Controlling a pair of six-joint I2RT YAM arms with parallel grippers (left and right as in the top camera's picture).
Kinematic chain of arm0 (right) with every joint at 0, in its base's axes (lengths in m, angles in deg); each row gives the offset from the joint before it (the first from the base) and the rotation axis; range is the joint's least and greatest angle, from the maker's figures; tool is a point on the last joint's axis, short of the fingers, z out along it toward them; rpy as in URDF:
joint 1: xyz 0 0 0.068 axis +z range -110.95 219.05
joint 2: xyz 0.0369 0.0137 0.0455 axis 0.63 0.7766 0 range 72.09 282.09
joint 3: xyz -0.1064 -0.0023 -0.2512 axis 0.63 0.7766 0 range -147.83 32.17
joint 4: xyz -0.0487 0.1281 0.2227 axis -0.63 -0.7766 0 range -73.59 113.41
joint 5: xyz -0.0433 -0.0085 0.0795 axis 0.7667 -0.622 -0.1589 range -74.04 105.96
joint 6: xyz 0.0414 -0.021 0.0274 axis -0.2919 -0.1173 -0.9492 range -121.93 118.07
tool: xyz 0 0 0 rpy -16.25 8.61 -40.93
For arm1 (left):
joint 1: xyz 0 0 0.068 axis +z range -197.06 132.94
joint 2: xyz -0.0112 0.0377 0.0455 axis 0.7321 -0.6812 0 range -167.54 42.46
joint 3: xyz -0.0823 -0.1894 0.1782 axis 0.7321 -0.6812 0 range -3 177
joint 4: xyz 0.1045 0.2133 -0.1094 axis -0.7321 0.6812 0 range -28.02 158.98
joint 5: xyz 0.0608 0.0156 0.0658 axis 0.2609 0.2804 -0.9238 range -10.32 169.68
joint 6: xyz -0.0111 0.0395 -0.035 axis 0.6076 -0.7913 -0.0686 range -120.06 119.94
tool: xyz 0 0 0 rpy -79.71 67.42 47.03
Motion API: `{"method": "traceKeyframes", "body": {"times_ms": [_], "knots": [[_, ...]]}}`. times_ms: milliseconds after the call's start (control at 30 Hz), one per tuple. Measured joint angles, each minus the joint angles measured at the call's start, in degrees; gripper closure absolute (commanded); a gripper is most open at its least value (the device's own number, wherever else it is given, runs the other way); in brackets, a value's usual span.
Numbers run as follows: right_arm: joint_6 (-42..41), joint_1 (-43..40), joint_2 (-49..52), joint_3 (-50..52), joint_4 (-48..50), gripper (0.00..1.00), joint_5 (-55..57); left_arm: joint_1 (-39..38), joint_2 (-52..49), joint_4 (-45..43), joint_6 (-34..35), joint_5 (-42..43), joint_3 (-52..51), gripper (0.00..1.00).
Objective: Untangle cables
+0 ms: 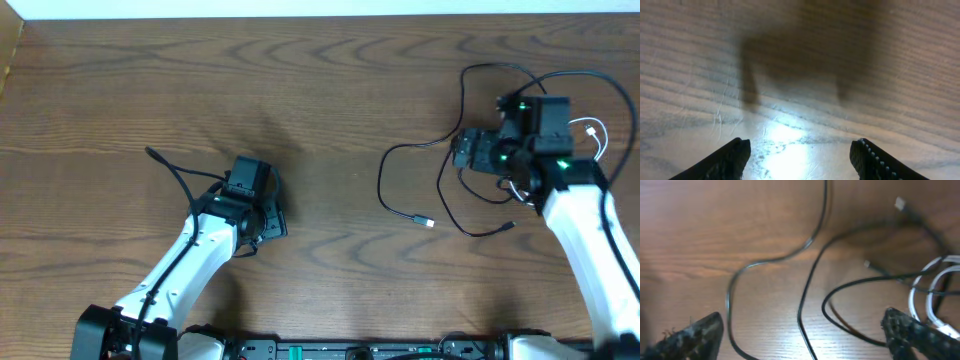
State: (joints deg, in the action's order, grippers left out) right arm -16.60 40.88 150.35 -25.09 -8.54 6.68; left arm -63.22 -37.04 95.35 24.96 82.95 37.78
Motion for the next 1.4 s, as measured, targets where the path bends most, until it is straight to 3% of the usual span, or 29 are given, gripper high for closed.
{"method": "traceKeyframes", "body": {"times_ms": [167, 200, 233, 267, 300, 333, 367, 400, 567, 600, 633, 667, 700, 733, 1400], "knots": [[0.0, 0.4, -4.3, 0.0, -1.6, 0.01, 0.0, 0.0, 0.0, -0.7, 0.5, -0.2, 0.0, 0.30], [0.0, 0.5, -4.3, 0.0, -2.2, 0.01, -0.2, 0.0, 0.0, -0.8, 0.5, -0.2, 0.0, 0.35], [0.0, 0.7, -4.1, 0.0, -3.0, 0.01, -0.5, 0.0, 0.0, -0.8, 0.8, -0.2, 0.0, 0.51], [0.0, 1.0, -3.9, 0.0, -3.9, 0.01, -0.9, 0.0, 0.0, -0.8, 1.0, -0.2, 0.0, 0.76], [0.0, 1.3, -3.7, 0.0, -4.7, 0.02, -1.4, 0.0, 0.0, -0.8, 1.1, -0.3, 0.0, 0.92], [0.0, 1.7, -3.6, 0.0, -5.4, 0.21, -1.8, 0.0, 0.0, -0.8, 0.9, -0.3, 0.0, 0.92], [0.2, 2.1, -3.4, 0.0, -6.2, 0.66, -2.2, 0.0, 0.0, -0.8, 0.9, -0.4, 0.0, 0.92], [0.0, 2.6, -3.2, 0.0, -6.9, 0.99, -2.7, 0.0, 0.0, -0.8, 0.9, -0.4, 0.0, 0.92], [-0.1, 5.3, -1.9, 0.0, -7.7, 0.98, -3.7, 0.0, 0.0, -0.8, 0.9, -0.4, 0.0, 0.92], [-0.2, 5.7, -1.5, 0.0, -7.7, 0.75, -3.9, 0.0, 0.0, -0.8, 0.9, -0.4, 0.0, 0.92], [-0.3, 6.0, -1.2, 0.0, -7.7, 0.35, -4.1, 0.0, 0.0, -0.8, 0.9, -0.4, 0.0, 0.85], [-0.3, 6.2, -0.9, 0.0, -7.7, 0.01, -4.1, 0.0, 0.0, -0.8, 0.9, -0.5, 0.0, 0.64], [-0.3, 6.3, -0.6, 0.0, -7.9, 0.01, -4.1, 0.0, 0.0, -0.8, 0.7, -0.5, 0.0, 0.27], [-0.3, 6.3, -0.3, 0.0, -8.2, 0.01, -4.1, 0.0, 0.0, -0.8, 0.9, -0.4, 0.0, 0.01], [-0.2, 6.3, 1.0, 0.0, -9.4, 0.01, -4.2, 0.0, 0.0, -4.9, 11.4, 0.8, 0.0, 0.02]]}}
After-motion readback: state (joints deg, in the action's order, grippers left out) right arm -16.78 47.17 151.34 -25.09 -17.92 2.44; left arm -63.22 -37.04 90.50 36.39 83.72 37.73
